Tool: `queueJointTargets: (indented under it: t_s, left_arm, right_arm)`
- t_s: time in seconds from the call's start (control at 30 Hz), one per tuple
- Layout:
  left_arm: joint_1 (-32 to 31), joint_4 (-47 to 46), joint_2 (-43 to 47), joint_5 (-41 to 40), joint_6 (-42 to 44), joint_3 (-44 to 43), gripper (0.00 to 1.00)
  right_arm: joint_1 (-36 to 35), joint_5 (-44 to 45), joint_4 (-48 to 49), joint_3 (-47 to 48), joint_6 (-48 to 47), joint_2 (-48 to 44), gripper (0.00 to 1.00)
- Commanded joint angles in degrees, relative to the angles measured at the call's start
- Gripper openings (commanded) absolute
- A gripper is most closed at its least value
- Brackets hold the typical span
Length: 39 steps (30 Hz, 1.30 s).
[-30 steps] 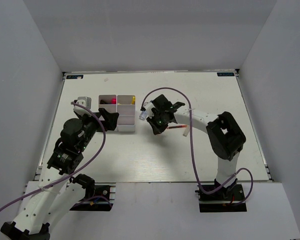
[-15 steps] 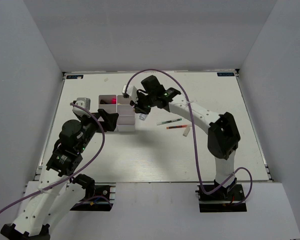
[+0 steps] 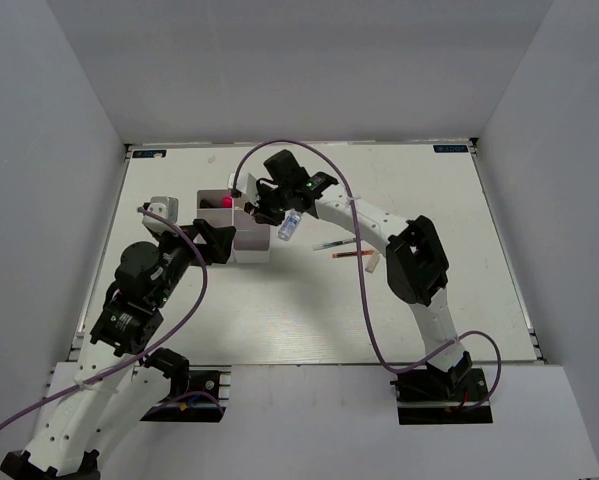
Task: Sort the stationery into containers
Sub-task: Place the stationery into the container, then grab a piece of stationery with the right arm
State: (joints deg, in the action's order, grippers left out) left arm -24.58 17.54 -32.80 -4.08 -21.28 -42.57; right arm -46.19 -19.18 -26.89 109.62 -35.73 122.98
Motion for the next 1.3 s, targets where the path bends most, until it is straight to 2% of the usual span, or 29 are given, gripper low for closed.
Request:
queueJointTargets:
  t_s: [0.0, 0.1, 0.13, 0.23, 0.4, 0.53, 0.7, 0.73, 0.77, 0.8, 0.83, 0.9, 0.93, 1.0, 1.03, 1.07, 1.1, 1.17, 1.2, 1.27]
  left_arm:
    - [0.23, -0.93, 0.36, 0.65, 1.15, 0.47, 1.0]
    - [0.23, -0.93, 0.36, 0.65, 1.15, 0.47, 1.0]
    - [0.23, -0.93, 0.36, 0.65, 1.15, 0.47, 1.0]
    - [0.23, -1.45, 0.36, 1.18, 1.15, 0.47, 1.0]
    - [0.23, -2.07, 1.59, 2.23, 1.68, 1.08, 1.0]
    - [0.23, -2.6, 2.21, 3.45, 2.21, 1.08, 1.0]
    - [0.23, -3.74, 3.27, 6.35, 2.21, 1.61, 0.98]
    - [0.23, -3.74, 3.27, 7.14, 2.73, 2.13, 0.93]
    - [0.23, -4.26, 3.27, 7.94, 2.73, 2.14, 0.9]
    - [0.23, -4.88, 3.27, 9.86, 3.25, 2.14, 0.85]
    - [0.23, -4.88, 2.74, 10.92, 3.26, 2.14, 0.7]
    - [0.23, -5.5, 2.21, 13.38, 3.78, 2.66, 0.5]
    - [0.23, -5.5, 1.34, 14.0, 3.79, 2.66, 0.34]
    - [-0.29, -5.5, -0.24, 15.06, 4.31, 2.66, 0.28]
    - [-0.29, -5.5, -0.86, 16.02, 4.31, 2.66, 0.28]
    - [-0.29, -5.5, -1.56, 16.64, 4.31, 2.66, 0.35]
    - [-0.29, -5.5, -2.35, 17.78, 4.31, 2.66, 0.44]
    - [-0.29, -4.8, -4.64, 18.48, 4.31, 1.96, 0.69]
    - [-0.29, -4.19, -5.25, 19.1, 4.31, 1.26, 0.72]
    - [-0.29, -4.18, -6.66, 19.71, 4.31, 1.26, 0.75]
  right_arm:
    - [-0.3, 1.42, 1.85, 3.49, -0.75, 1.74, 0.33]
    - [-0.39, 0.9, 1.67, 3.93, -0.75, 1.92, 0.54]
    - [-0.39, 0.81, 1.5, 3.93, -0.4, 1.91, 0.57]
    - [-0.3, 0.11, 1.5, 3.85, 0.39, 0.69, 0.61]
    - [-0.3, -1.56, 1.5, 2.88, 1.8, -2.12, 0.61]
    - [-0.04, -2.09, 1.49, 0.68, 2.94, -8.07, 0.54]
    - [1.36, 0.1, 5.17, -11.17, 3.38, -18.54, 0.28]
    - [1.98, 0.89, 5.36, -13.01, 3.03, -21.26, 0.23]
    - [2.25, 1.07, 5.62, -18.43, 2.77, -22.59, 0.08]
    - [3.55, 1.25, 5.63, -20.48, 2.59, -25.3, 0.0]
    - [3.92, -0.4, 5.63, -24.5, 0.85, -28.46, 0.0]
    - [5.06, -1.47, 5.71, -31.12, -1.78, -33.65, 0.0]
    - [6.8, -2.08, 5.54, -35.4, -2.76, -35.25, 0.0]
    - [8.39, -1.3, 4.84, -42.95, -7.77, -42.08, 0.0]
    - [9.45, 1.31, 4.05, -44.83, -9.0, -43.42, 0.03]
    - [10.41, 2.56, 3.09, -46.33, -12.93, -46.4, 0.13]
    - [10.86, 3.7, 2.03, -50.08, -14.88, -48.6, 0.36]
    - [13.83, 5.64, -2.86, -52.39, -21.71, -52.2, 0.55]
    - [14.55, 6.43, -3.77, -56.76, -26.02, -52.92, 0.65]
    - [16.91, 6.52, -4.92, -60.47, -32.28, -54.85, 0.71]
